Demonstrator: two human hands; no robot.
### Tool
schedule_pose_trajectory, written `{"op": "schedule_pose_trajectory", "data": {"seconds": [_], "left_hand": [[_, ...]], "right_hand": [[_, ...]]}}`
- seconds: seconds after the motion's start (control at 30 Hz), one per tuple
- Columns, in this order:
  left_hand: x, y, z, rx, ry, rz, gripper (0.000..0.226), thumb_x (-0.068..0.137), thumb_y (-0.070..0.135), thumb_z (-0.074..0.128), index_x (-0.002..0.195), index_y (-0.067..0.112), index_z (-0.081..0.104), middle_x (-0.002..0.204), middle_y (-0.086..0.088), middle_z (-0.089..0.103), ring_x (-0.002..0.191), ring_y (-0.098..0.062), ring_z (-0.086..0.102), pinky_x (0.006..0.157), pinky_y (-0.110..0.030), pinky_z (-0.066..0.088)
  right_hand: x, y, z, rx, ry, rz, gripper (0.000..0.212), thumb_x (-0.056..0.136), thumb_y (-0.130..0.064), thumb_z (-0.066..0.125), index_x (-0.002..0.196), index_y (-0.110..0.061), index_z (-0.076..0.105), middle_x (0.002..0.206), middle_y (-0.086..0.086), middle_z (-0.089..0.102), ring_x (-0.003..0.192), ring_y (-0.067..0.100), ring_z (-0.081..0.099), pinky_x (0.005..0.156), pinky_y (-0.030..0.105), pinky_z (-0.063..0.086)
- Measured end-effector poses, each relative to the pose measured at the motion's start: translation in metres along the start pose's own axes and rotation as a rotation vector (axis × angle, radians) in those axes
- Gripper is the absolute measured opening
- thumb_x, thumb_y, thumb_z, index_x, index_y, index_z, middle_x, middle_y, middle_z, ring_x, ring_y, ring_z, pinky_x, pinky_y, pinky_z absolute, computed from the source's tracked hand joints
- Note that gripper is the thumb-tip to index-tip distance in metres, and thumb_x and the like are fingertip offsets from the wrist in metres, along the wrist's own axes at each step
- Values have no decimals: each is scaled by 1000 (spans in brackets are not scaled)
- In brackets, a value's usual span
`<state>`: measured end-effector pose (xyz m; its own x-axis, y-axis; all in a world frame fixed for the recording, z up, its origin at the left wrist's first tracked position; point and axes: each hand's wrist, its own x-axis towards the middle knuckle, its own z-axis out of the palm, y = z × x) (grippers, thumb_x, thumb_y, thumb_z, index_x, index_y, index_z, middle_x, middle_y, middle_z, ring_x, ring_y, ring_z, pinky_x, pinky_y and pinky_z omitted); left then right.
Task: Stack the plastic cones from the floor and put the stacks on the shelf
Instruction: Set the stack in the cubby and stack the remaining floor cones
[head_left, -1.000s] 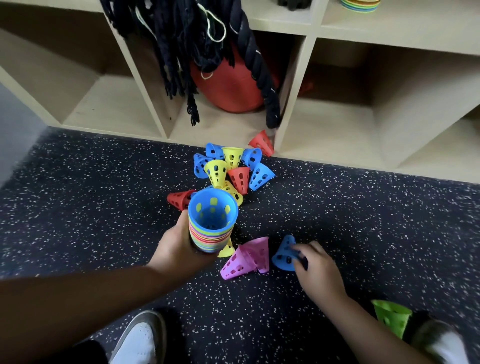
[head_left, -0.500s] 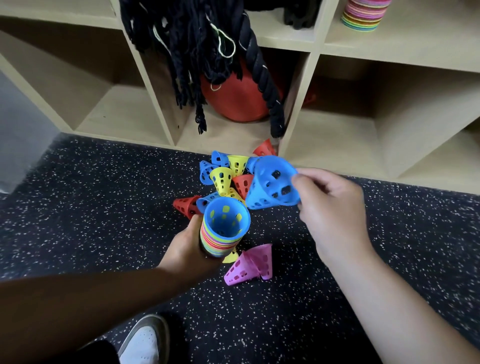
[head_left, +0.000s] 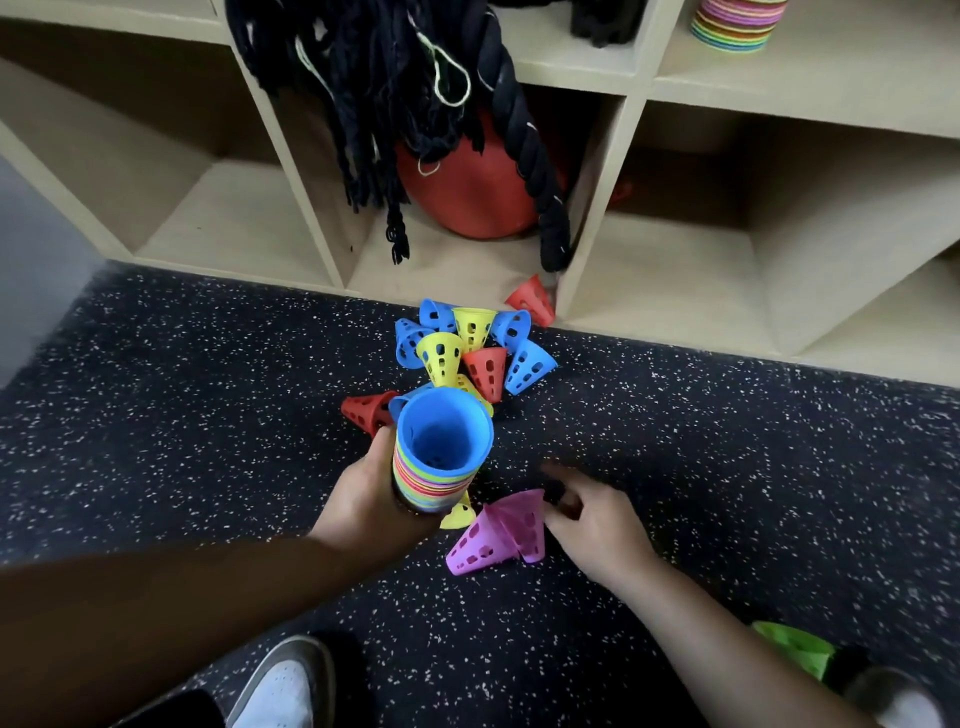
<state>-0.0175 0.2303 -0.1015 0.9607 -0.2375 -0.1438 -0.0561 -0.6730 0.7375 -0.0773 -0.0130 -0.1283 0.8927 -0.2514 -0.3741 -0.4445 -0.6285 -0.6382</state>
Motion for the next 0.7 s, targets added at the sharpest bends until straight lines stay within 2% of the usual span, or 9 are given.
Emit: {"op": "schedule_pose_trajectory", "data": {"seconds": [0.1,0.17,0.23,0.33,0.4,0.47,0.53,0.63,0.7], "left_hand": [[-3,-4,-1,14,-8,2,72,64,42,86,123,28,47,92,18,68,79,4,64,68,-16,50],[-3,-5,-1,19,-10,-4,72,62,41,87,121,30,46,89,23,66,77,14,60,63,-3,43],[-4,-5,-1,14,-3,-17,70,63,44,86,119,35,44,88,26,64,78,20,58,62,1,40],[-5,-4,-1,11,1,-26,69,64,48,86,118,39,44,90,24,66,79,18,59,62,1,40],[-4,-4,0,4,-3,-26,69,64,46,86,119,35,45,90,22,67,80,15,61,61,0,41],[-4,-4,0,-16,-6,-27,70,63,44,86,119,32,46,91,20,68,83,13,61,61,-1,42],[-4,-4,1,-32,0,-24,70,63,42,87,120,31,47,91,17,69,85,12,62,62,-2,42],[-4,-4,2,-29,4,-11,71,64,42,87,121,30,47,91,17,69,83,10,63,64,-5,45],[-4,-4,1,-29,2,-11,70,64,43,86,120,32,46,90,19,69,81,7,65,68,-15,52]], "right_hand": [[7,11,10,-2,-37,21,47,89,-39,66,135,-35,58,81,-15,59,69,0,58,53,8,39],[10,15,15,0,-15,26,45,88,-38,67,133,-33,61,91,-9,66,77,5,61,58,7,38],[14,15,19,-7,-5,35,43,88,-36,66,131,-31,63,105,-3,71,87,8,63,64,12,42],[18,12,22,4,-50,34,35,89,-29,64,124,-31,67,111,-5,72,86,7,61,66,13,43],[21,12,21,-13,-82,11,24,88,-26,65,110,-32,73,100,-11,72,84,7,64,62,9,43],[22,13,17,-19,-79,-11,14,89,-26,67,99,-30,75,89,-15,70,83,9,66,64,13,46],[18,14,7,24,-28,-36,9,89,-26,68,95,-27,75,84,-16,69,79,8,66,67,16,48],[5,5,-16,134,119,-144,9,88,-22,72,96,-23,77,82,-22,69,77,-5,65,66,5,44],[-2,-12,-33,190,240,-279,10,87,-17,74,95,-22,78,82,-21,69,77,-4,64,67,5,42]]}}
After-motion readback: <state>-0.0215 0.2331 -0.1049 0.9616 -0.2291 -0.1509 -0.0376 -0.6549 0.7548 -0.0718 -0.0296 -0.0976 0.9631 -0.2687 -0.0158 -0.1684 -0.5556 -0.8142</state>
